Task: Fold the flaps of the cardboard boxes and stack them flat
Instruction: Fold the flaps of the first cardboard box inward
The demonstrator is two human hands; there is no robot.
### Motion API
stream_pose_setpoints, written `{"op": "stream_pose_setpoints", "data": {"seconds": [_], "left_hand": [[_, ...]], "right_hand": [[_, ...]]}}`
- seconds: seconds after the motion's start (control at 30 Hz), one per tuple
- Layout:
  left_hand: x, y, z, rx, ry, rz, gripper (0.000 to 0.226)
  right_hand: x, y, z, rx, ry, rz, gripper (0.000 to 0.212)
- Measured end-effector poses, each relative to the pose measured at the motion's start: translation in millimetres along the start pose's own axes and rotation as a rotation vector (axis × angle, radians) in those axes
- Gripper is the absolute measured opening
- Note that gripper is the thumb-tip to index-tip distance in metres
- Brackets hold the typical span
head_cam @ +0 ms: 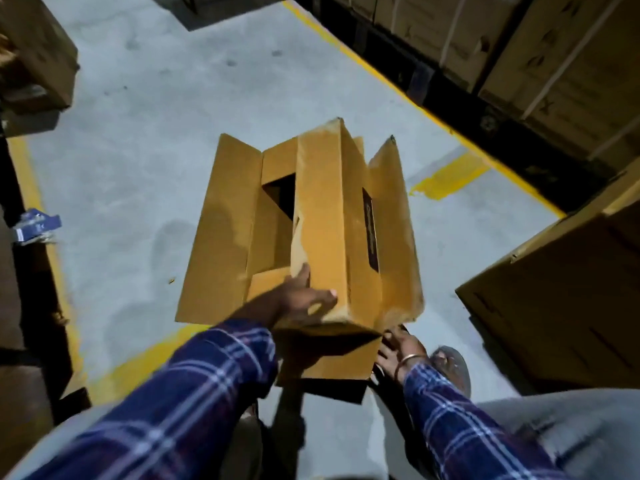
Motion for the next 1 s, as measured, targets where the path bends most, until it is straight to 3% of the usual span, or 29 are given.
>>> {"op": "stream_pose_setpoints", "data": {"seconds": [0.1, 0.2, 0.27, 0.33, 0.47, 0.57, 0.73, 0.83, 0.9, 1.0], "left_hand": [[-50, 12, 4, -0.068, 0.046, 0.016, 0.122], [-84, 6, 10, -0.187, 0.092, 0.064, 0.086], [-95, 2, 6, -0.221, -0.074, 0.09, 0.091], [-103, -2, -3, -0.229, -0.071, 0.06, 0.099], [-95, -14, -19, -0.193, -0.117, 0.089, 0.091], [-82, -3, -10, -0.267, -0.137, 0.309, 0.079], [-33, 36, 7, -0.451, -0.04, 0.878, 0.045], [-11, 39, -3, -0.256, -0.125, 1.016, 0.049], [-7, 35, -16, -0.064, -0.164, 0.961, 0.067], [-15, 20, -38, 0.061, -0.187, 0.826, 0.086]], "right_hand": [[27, -17, 3, 0.007, 0.157, 0.119, 0.021], [18, -23, -29, 0.218, 0.48, 0.265, 0.004], [2, -19, -54, 0.402, 0.571, 0.33, 0.015], [-18, -4, -76, 0.565, 0.632, 0.347, 0.038], [-67, 27, -86, 0.896, 0.965, 0.133, 0.064], [-80, 25, -66, 0.891, 1.282, 0.082, 0.089], [-81, 19, -36, 0.765, 1.621, 0.116, 0.114], [-75, 19, -36, 0.735, 1.654, 0.142, 0.114], [-70, 23, -40, 0.765, 1.591, 0.147, 0.107], [-68, 37, -52, 0.813, 1.482, 0.117, 0.099]]}}
Point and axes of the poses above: each hand's wrist, its own y-axis away from the middle knuckle, its own x-axis out of the back of the hand, z = x × y, the point moved 3 cm from there along -y, towards the middle knuckle, and after that the axes turned 2 degrees about x, right-handed, at the moved point
